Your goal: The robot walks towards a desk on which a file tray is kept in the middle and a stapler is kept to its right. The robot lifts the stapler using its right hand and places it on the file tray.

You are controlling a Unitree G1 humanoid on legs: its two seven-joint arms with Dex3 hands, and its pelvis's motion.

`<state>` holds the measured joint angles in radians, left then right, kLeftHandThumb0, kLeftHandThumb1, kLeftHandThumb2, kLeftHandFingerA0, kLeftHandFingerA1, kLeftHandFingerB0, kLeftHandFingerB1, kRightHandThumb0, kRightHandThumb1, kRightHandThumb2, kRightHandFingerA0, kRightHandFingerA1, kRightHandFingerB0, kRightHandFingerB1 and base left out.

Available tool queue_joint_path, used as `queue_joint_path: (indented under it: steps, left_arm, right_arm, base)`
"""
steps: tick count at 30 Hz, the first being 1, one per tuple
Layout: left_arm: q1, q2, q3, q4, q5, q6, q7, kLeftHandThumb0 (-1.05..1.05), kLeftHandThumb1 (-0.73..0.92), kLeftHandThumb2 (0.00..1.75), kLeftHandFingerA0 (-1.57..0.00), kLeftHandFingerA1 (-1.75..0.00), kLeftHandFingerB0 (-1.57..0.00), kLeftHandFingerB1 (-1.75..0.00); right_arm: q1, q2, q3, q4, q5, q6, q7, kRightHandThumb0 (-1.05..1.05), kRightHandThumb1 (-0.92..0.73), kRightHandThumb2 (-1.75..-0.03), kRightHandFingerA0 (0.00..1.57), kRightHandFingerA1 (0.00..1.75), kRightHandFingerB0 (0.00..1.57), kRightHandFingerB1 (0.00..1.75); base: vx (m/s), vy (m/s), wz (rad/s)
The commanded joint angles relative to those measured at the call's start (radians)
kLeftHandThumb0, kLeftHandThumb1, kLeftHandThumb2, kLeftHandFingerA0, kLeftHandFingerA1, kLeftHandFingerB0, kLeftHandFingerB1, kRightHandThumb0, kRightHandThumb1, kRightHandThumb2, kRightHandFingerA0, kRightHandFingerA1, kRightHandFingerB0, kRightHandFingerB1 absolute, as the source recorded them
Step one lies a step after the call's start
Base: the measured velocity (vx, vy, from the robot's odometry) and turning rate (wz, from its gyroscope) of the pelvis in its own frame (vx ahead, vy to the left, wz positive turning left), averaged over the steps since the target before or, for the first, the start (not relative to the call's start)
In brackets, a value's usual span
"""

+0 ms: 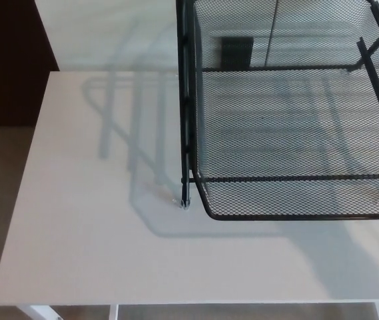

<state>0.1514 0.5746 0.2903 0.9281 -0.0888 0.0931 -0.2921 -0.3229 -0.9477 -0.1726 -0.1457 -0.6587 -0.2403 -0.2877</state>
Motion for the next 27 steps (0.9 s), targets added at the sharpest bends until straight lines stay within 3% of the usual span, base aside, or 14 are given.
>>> queue_joint_path:
  steps: [1, 2, 3, 10, 11, 12, 14, 16, 20, 21, 22, 23, 24, 27]
  left_arm:
    - [-0.004, 0.010, 0.012, 0.025, -0.007, -0.036, -0.004, -0.85, 0.75, 1.09, -0.07, -0.51, 0.00, -0.25]
    - [0.002, 0.011, 0.010, 0.016, -0.005, -0.035, -0.005, -0.85, 0.74, 1.09, -0.12, -0.53, 0.00, -0.27]
    - [0.009, 0.010, 0.012, 0.006, -0.008, -0.033, -0.007, -0.76, 0.92, 0.70, -0.13, -0.45, -0.02, -0.22]
    - [0.004, 0.015, -0.005, 0.013, 0.009, -0.025, 0.005, -0.79, 0.92, 0.67, -0.16, -0.44, -0.03, -0.30]
    - [0.011, 0.012, 0.006, 0.003, -0.006, -0.025, -0.007, -0.83, 0.73, 1.08, -0.16, -0.55, 0.00, -0.29]
    - [0.006, 0.009, 0.005, 0.006, -0.002, -0.024, 0.006, -0.78, 0.92, 0.67, -0.16, -0.42, 0.00, -0.32]
    - [0.004, 0.003, -0.001, 0.001, 0.001, -0.018, 0.007, -0.80, 0.72, 1.08, -0.16, -0.55, 0.00, -0.31]
    - [0.013, 0.001, 0.000, -0.014, -0.002, -0.020, 0.002, -0.78, 0.92, 0.67, -0.15, -0.42, -0.02, -0.29]
    - [-0.002, 0.005, -0.015, 0.011, 0.017, -0.025, 0.013, -0.78, 0.92, 0.69, -0.23, -0.47, -0.03, -0.29]
    - [-0.010, 0.005, -0.020, 0.018, 0.020, -0.020, 0.014, -0.79, 0.92, 0.68, -0.22, -0.48, -0.05, -0.32]
    - [-0.011, 0.005, -0.020, 0.019, 0.019, -0.020, 0.014, -0.79, 0.92, 0.68, -0.22, -0.48, -0.05, -0.32]
    - [-0.002, 0.000, -0.016, 0.001, 0.011, -0.019, 0.009, -0.83, 0.74, 1.09, -0.12, -0.53, 0.00, -0.31]
    - [0.001, 0.001, -0.022, -0.003, 0.016, -0.019, 0.009, -0.78, 0.92, 0.69, -0.15, -0.44, -0.04, -0.29]
    - [0.000, -0.003, -0.012, 0.007, 0.004, -0.026, 0.009, -0.77, 0.92, 0.68, -0.14, -0.42, -0.02, -0.28]
  right_arm:
    - [-0.094, 0.081, 0.094, -0.060, 0.018, 0.019, 0.119, -0.18, -0.49, -0.87, 0.94, 1.73, 0.79, 1.50]
    - [-0.099, 0.094, 0.107, -0.075, 0.018, 0.029, 0.145, -0.19, -0.51, -0.90, 0.92, 1.75, 0.75, 1.57]
    - [-0.111, 0.118, 0.143, -0.084, 0.025, 0.018, 0.171, -0.20, -0.49, -0.97, 1.01, 1.52, 0.89, 1.34]
    - [-0.087, 0.185, 0.269, -0.090, 0.069, -0.001, 0.316, -0.12, -0.45, -0.98, 0.98, 1.64, 0.88, 1.30]
    - [-0.084, 0.179, 0.288, -0.072, 0.095, -0.016, 0.359, -0.12, -0.49, -0.96, 0.95, 1.67, 0.83, 1.33]
    - [-0.089, 0.180, 0.324, -0.031, 0.085, -0.045, 0.372, -0.12, -0.46, -0.97, 0.97, 1.68, 0.85, 1.37]
    - [-0.100, 0.162, 0.351, 0.007, 0.089, -0.074, 0.406, -0.14, -0.45, -0.99, 0.95, 1.71, 0.83, 1.40]
    - [-0.116, 0.161, 0.379, 0.039, 0.071, -0.090, 0.420, -0.18, -0.46, -1.03, 0.98, 1.70, 0.88, 1.20]
    - [-0.146, 0.177, 0.434, 0.081, 0.042, -0.069, 0.475, -0.19, -0.54, -0.89, 0.97, 1.69, 0.84, 1.32]
    - [-0.150, 0.181, 0.444, 0.086, 0.036, -0.057, 0.491, -0.23, -0.48, -1.01, 1.22, 1.34, 0.95, 1.15]
    - [-0.151, 0.181, 0.445, 0.087, 0.037, -0.057, 0.492, -0.23, -0.48, -1.01, 1.22, 1.34, 0.95, 1.15]
    - [-0.157, 0.198, 0.459, 0.109, 0.024, -0.052, 0.485, -0.23, -0.51, -1.03, 1.22, 1.34, 0.95, 1.16]
    - [-0.164, 0.207, 0.467, 0.116, 0.020, -0.047, 0.488, -0.18, -0.57, -0.93, 0.98, 1.68, 0.84, 1.28]
    - [-0.187, 0.237, 0.488, 0.139, 0.008, -0.042, 0.496, -0.17, -0.52, -0.95, 0.97, 1.67, 0.89, 1.14]
  base:
    - [0.00, 0.000, 0.00]
    - [0.00, 0.000, 0.00]
    - [0.00, 0.000, 0.00]
    - [0.00, 0.000, 0.00]
    - [0.00, 0.000, 0.00]
    - [0.00, 0.000, 0.00]
    - [0.00, 0.000, 0.00]
    - [0.00, 0.000, 0.00]
    - [0.00, 0.000, 0.00]
    - [0.00, 0.000, 0.00]
    - [0.00, 0.000, 0.00]
    - [0.00, 0.000, 0.00]
    - [0.00, 0.000, 0.00]
    - [0.00, 0.000, 0.00]
